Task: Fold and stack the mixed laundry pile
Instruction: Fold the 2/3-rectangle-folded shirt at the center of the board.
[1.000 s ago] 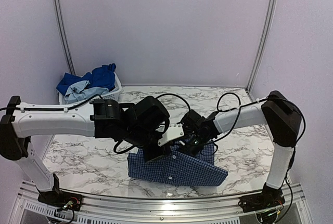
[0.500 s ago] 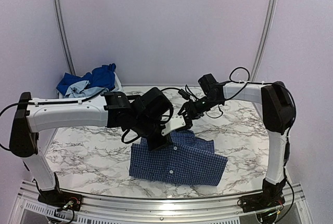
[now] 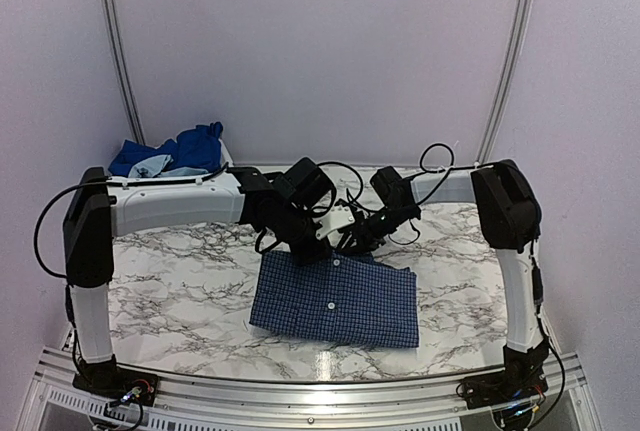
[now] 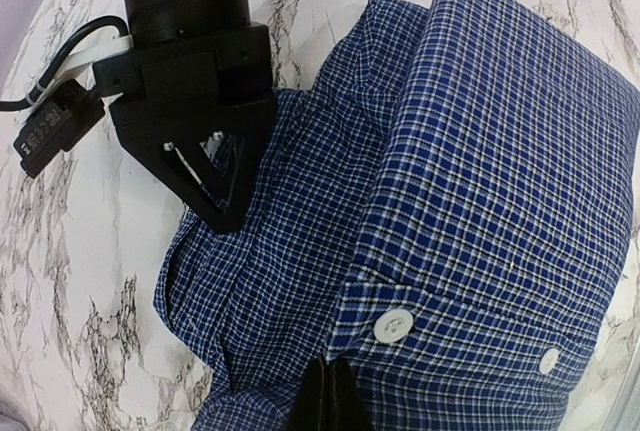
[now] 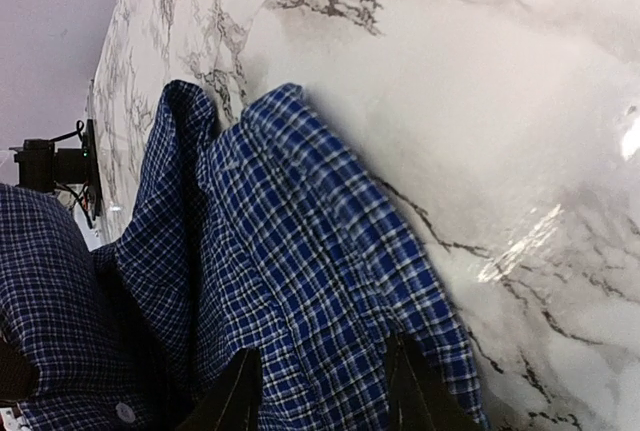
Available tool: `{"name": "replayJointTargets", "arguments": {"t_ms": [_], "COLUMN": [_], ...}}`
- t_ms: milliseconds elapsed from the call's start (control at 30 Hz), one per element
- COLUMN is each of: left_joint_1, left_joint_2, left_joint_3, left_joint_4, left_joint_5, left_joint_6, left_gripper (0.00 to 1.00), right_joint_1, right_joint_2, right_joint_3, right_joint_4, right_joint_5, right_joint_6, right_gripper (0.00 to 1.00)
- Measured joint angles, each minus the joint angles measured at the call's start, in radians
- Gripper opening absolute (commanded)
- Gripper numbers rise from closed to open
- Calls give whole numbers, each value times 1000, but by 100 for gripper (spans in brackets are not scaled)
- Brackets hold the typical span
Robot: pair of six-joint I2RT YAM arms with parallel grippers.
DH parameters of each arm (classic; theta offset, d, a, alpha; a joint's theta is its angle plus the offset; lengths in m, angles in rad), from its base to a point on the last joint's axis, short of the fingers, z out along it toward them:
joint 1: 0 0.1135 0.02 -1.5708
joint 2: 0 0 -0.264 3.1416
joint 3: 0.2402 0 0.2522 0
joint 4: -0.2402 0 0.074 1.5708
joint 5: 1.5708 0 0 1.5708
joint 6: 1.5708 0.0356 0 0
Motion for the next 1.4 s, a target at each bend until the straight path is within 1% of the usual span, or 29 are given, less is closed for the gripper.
{"name": "replayJointTargets", "arguments": {"t_ms": [367, 567, 600, 767, 833, 900, 967, 1067, 1133, 1200, 1267, 1367, 1400], "left_joint_1": [57, 78, 81, 93, 95, 98, 102, 114, 130, 151, 180, 237, 257], "left_joint_2": [97, 123, 126, 138, 139, 141, 150, 173, 182, 177, 149, 62, 27], "left_joint_3": [53, 54, 54, 51, 37, 18, 6, 6, 5, -1, -34, -124, -156], "left_joint_4": [62, 113, 125, 176, 196, 216, 230, 242, 245, 251, 263, 262, 262], "left_joint_5": [39, 47, 47, 50, 50, 50, 48, 46, 50, 65, 92, 134, 155], "left_joint_6": [34, 33, 30, 21, 18, 8, -16, -60, -107, -150, -209, -301, -333], "left_gripper": [0, 0, 0, 0, 6, 16, 25, 44, 60, 71, 76, 76, 76], "right_joint_1": [6, 7, 7, 6, -2, -11, -31, -77, -117, -146, -172, -178, -174], "right_joint_2": [0, 0, 0, 0, 0, -2, -16, -71, -152, -211, -316, -457, -509], "right_joint_3": [-13, -13, -13, -1, 23, 53, 76, 80, 66, 40, -41, -200, -280], "right_joint_4": [-32, -42, -45, -71, -87, -91, -89, -89, -85, -75, -66, -40, -29], "right_joint_5": [-54, -74, -76, -60, -31, 5, 48, 97, 122, 133, 145, 144, 143], "right_joint_6": [-30, -43, -48, -51, -40, -21, 10, 48, 74, 84, 95, 116, 129], "right_gripper": [35, 34, 34, 47, 54, 58, 62, 64, 64, 63, 63, 62, 62]}}
